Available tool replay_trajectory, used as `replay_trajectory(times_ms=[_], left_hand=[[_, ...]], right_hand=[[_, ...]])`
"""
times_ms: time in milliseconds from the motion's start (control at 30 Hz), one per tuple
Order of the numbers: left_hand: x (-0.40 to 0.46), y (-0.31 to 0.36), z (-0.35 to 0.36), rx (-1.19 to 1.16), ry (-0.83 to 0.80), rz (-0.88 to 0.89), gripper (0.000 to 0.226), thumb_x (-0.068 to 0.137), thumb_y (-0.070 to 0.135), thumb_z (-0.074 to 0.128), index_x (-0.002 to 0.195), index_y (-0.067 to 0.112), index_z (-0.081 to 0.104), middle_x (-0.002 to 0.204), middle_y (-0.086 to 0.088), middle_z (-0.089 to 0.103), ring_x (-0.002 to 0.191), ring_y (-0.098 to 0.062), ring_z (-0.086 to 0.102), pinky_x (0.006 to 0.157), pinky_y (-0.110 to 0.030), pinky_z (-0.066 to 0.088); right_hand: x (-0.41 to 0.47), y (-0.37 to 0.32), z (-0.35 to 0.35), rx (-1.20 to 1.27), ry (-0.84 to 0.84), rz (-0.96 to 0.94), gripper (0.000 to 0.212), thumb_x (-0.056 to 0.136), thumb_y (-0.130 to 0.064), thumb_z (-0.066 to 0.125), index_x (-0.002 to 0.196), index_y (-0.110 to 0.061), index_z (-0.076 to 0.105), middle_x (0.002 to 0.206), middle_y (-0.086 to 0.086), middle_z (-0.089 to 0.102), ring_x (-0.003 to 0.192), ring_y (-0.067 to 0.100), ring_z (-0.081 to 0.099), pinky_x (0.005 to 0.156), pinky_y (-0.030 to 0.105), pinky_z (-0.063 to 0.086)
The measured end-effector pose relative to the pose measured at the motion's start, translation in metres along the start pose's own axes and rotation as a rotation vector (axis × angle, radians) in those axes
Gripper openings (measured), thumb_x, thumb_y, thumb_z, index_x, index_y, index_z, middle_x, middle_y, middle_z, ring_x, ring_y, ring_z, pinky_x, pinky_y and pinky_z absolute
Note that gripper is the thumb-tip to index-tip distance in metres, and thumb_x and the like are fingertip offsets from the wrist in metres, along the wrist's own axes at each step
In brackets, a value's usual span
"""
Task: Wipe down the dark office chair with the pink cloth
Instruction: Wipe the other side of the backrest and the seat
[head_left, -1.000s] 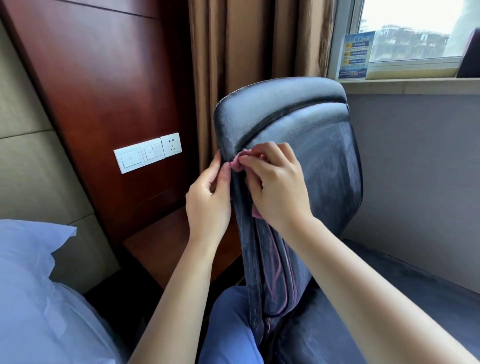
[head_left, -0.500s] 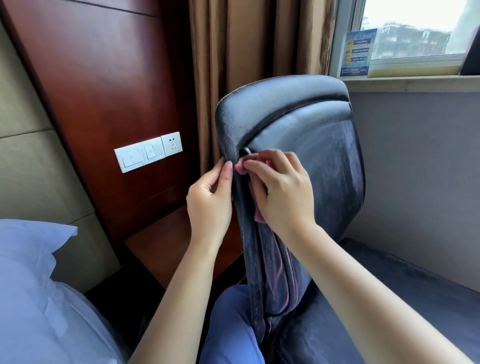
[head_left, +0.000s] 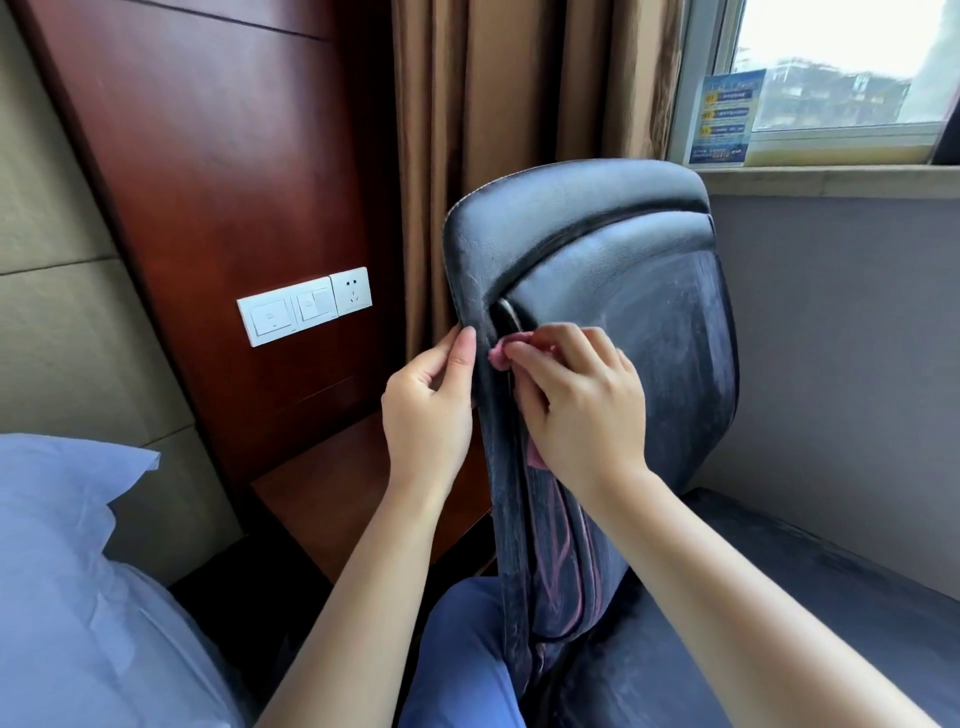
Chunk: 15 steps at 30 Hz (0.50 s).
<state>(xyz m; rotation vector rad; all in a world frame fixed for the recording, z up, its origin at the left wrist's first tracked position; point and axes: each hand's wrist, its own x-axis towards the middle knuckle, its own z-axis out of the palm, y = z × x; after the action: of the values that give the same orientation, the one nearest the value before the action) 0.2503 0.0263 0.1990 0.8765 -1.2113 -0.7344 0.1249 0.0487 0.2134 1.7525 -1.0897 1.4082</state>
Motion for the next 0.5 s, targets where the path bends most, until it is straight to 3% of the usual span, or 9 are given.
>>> replay_trajectory(times_ms=[133, 267, 500], left_hand=[[-0.003, 0.001, 0.002, -0.011, -0.001, 0.011, 0.048, 0.077, 0.066, 0.057, 0.111, 0.034, 0.069, 0.109, 0.003, 0.072, 0.109, -0.017, 0.064, 0.096, -0.048, 0.048], [-0.003, 0.001, 0.0, -0.018, 0.004, -0.007, 0.047, 0.077, 0.066, 0.058, 0.108, 0.033, 0.07, 0.107, 0.004, 0.072, 0.107, -0.016, 0.065, 0.095, -0.048, 0.049], [-0.003, 0.0, 0.002, -0.03, 0.004, 0.0, 0.05, 0.076, 0.067, 0.058, 0.109, 0.031, 0.071, 0.106, 0.002, 0.072, 0.106, -0.018, 0.066, 0.095, -0.048, 0.049]], right_hand=[[0.026, -0.003, 0.001, 0.0, 0.045, -0.011, 0.011, 0.086, -0.017, 0.063, 0.085, -0.022, 0.073, 0.088, -0.001, 0.067, 0.079, 0.025, 0.06, 0.065, 0.034, 0.045], [0.014, -0.003, 0.005, -0.085, 0.0, -0.067, 0.016, 0.086, -0.015, 0.061, 0.095, -0.02, 0.073, 0.091, 0.002, 0.067, 0.077, 0.027, 0.061, 0.062, 0.034, 0.044], [0.026, -0.001, 0.0, 0.019, 0.017, -0.027, 0.018, 0.087, -0.02, 0.057, 0.084, -0.021, 0.074, 0.087, 0.001, 0.068, 0.076, 0.027, 0.061, 0.065, 0.033, 0.045]])
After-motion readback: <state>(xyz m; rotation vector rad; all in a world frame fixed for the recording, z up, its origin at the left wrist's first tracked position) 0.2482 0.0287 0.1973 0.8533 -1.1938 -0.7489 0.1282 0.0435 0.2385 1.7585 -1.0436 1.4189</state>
